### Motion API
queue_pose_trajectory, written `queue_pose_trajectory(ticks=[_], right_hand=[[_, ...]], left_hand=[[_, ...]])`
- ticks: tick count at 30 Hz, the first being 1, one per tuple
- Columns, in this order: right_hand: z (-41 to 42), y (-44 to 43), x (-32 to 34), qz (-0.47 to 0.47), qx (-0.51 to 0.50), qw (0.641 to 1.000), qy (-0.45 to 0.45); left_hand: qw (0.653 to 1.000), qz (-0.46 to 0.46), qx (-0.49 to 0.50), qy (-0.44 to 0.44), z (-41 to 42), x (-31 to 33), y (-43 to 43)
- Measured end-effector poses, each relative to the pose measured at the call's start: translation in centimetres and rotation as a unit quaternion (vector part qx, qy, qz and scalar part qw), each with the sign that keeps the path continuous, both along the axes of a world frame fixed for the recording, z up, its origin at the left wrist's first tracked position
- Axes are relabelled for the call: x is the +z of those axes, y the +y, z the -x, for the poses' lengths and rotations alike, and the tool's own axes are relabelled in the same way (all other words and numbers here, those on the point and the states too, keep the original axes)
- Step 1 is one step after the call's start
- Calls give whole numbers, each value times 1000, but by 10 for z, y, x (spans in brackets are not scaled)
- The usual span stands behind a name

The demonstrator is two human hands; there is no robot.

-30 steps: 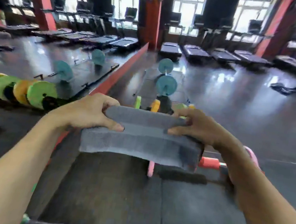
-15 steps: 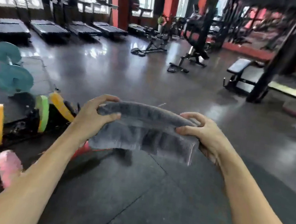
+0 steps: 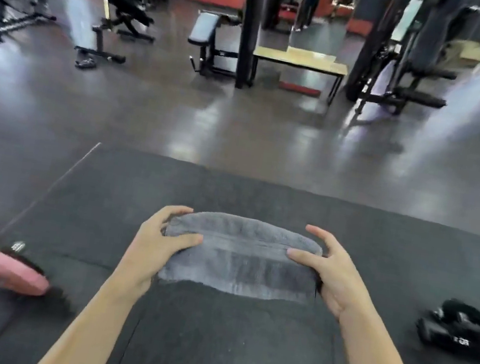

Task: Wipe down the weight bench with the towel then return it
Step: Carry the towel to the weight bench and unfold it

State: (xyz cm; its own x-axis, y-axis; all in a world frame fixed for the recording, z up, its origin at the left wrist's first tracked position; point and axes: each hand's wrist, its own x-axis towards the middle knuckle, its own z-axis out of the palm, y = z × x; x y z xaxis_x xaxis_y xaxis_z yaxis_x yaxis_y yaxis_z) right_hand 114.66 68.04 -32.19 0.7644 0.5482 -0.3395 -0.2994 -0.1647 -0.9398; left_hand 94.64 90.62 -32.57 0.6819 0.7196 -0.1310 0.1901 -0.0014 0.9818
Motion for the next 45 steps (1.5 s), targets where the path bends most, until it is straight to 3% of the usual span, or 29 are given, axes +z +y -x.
queue_pose_trajectory(ticks=[3, 8, 17, 19, 22, 25, 28, 39, 45], right_hand=[[-55, 5, -3, 4, -48, 999, -9], [-150, 2, 2, 61, -170, 974, -139], [-367, -59, -29, 75, -338, 928, -138], [-423, -70, -28, 104, -319, 928, -165], [-506, -85, -17, 154, -294, 915, -230], [-588, -100, -6, 210, -283, 890, -288], [-666, -111, -2, 242, -290, 872, -310], [-962, -154, -16, 274, -377, 838, -284], [-1087, -217, 6, 286, -475, 788, -267]], left_hand=[[997, 48, -59, -2, -79, -3, 28], [987, 96, -128, 11, -228, -1, 50], [963, 189, -188, 32, -528, -27, 11], [966, 170, -194, 24, -593, -27, -2], [973, 58, -222, -7, -682, -16, -24], [963, -59, -259, -32, -770, -5, -44], [952, -117, -279, -42, -856, -3, -60], [905, -128, -398, -80, -1211, -14, -98], [866, -100, -478, -107, -1392, 15, -184]])
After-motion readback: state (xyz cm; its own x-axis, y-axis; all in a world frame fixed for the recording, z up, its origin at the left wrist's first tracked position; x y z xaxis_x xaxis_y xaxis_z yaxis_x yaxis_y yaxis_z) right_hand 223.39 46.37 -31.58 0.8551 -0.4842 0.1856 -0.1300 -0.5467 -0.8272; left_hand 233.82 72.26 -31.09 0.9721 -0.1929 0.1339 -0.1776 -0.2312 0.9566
